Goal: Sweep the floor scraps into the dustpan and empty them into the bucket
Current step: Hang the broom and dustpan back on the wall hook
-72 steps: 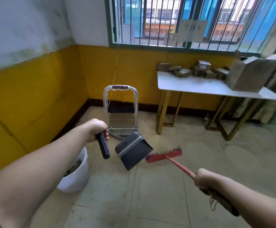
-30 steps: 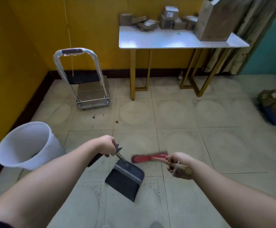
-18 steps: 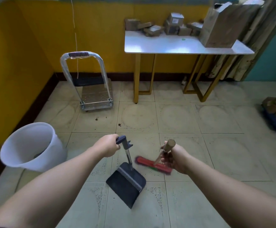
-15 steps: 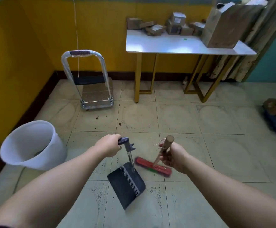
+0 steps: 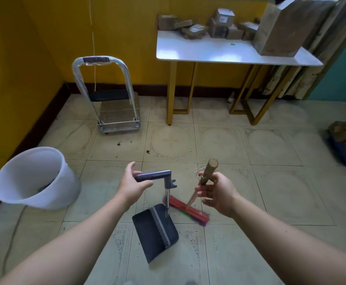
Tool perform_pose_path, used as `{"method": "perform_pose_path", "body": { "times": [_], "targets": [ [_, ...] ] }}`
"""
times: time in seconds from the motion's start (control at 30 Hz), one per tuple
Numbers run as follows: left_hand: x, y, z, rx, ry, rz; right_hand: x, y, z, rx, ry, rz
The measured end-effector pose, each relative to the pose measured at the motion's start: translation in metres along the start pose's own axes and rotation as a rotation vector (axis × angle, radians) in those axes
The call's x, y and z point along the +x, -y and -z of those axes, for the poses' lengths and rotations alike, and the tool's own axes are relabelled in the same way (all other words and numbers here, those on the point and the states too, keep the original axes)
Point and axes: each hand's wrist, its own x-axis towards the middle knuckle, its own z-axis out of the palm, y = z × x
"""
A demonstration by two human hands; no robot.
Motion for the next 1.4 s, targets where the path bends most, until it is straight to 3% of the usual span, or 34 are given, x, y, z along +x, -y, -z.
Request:
{"method": "perform_pose_path", "body": {
  "times": [0.13,0.27,0.47,0.63,1.07,1.4],
  "targets": [
    [-0.01,0.02,-0.022,0.031,0.093,0.158,0.002,-0.002,0.006,-0.008,0.058,0.006],
    [-0.001,0.013,-0.062,0.193,0.251,0.108,0.001,0.002,0.007,-0.252,0.084,0.106],
    [0.019,0.002,-0.096,0.259,0.209,0.049,0.009,0.0,0.014,-0.6,0.021,0.252],
    [0.015,0.001,-0.091,0.201,0.167,-0.025,0.006,0.011,0.012,-0.827,-0.067,0.521],
    [-0.038,-0.122,-0.01,0.048,0.242,-0.31,-0.073,0.112,-0.062,-0.64,-0.02,0.879],
    [-0.09,-0.203,0.031,-0.011,0.114,-0.641,-0.136,0.143,-0.099,-0.491,-0.129,1.12]
  ]
}}
